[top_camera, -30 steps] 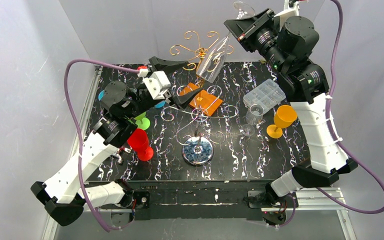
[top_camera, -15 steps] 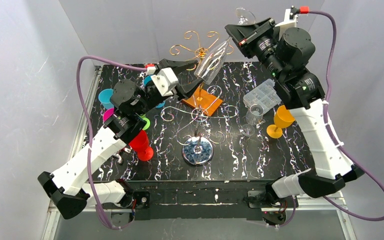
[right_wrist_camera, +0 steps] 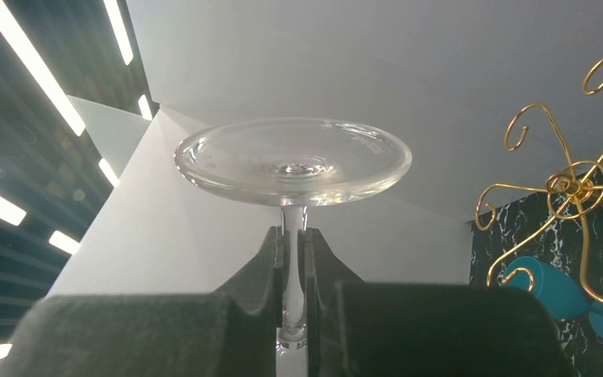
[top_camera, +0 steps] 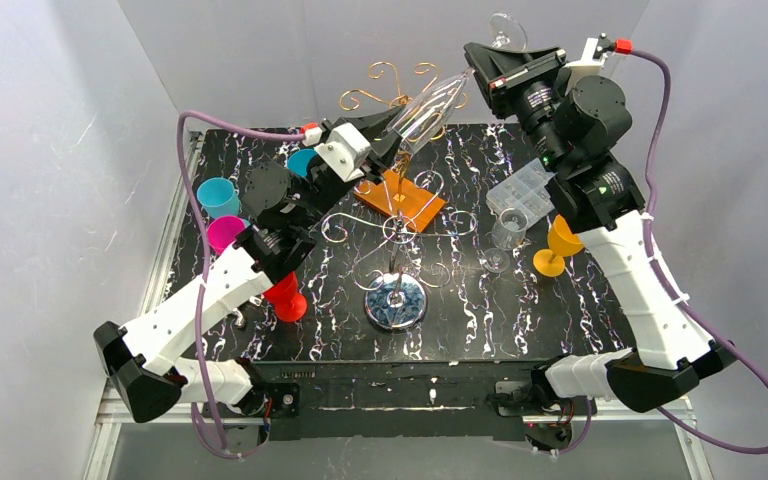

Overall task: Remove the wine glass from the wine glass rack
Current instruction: Place the wine glass at the center of the board.

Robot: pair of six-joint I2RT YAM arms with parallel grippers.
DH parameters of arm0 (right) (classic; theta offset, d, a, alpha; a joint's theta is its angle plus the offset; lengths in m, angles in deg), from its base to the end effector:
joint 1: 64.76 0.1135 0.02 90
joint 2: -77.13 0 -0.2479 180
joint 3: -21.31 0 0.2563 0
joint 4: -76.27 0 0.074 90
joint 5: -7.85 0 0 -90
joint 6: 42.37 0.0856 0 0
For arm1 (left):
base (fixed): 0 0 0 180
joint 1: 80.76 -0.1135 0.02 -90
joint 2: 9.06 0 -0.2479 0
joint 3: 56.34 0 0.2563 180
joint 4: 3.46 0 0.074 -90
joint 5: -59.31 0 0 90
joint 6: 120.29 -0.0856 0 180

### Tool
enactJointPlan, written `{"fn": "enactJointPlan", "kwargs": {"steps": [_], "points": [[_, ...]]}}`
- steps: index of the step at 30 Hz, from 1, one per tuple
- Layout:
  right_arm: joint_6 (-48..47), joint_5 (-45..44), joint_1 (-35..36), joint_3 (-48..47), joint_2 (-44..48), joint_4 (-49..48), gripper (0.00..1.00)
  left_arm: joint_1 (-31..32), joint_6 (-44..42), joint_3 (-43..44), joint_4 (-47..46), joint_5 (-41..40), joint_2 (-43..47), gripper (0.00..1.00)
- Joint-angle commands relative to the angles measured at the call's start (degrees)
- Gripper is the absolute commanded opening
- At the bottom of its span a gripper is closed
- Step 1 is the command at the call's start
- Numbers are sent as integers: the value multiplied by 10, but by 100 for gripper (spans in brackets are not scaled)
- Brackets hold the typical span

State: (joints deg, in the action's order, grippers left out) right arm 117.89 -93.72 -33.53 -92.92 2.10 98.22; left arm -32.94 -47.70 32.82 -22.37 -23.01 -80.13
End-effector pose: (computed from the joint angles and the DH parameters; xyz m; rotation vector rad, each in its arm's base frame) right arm 0.2700 0.1436 0.5618 0.6468 1.2506 1.3769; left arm 0.1997 -0.2374 0.5232 0.6109 0.7209 -0.5533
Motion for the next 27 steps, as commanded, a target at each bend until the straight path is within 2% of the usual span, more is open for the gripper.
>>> {"fn": "enactJointPlan", "kwargs": {"steps": [1,13,20,24,27], "points": [[22,21,10,7,16,-56,1,11,0,20,-50,-35,-15,18],[40,30,10,27,11,-95,1,15,12,33,-67,-46,-24,0],[27,34,10,33,6,-106,1,15,45,32,-72,-96,-15,0],[9,28,10,42,10,-116,16,15,78,30,-73,-130,-5,0],[-4,28,10,51,12,-129,30,15,98,30,-73,-139,3,0]]}}
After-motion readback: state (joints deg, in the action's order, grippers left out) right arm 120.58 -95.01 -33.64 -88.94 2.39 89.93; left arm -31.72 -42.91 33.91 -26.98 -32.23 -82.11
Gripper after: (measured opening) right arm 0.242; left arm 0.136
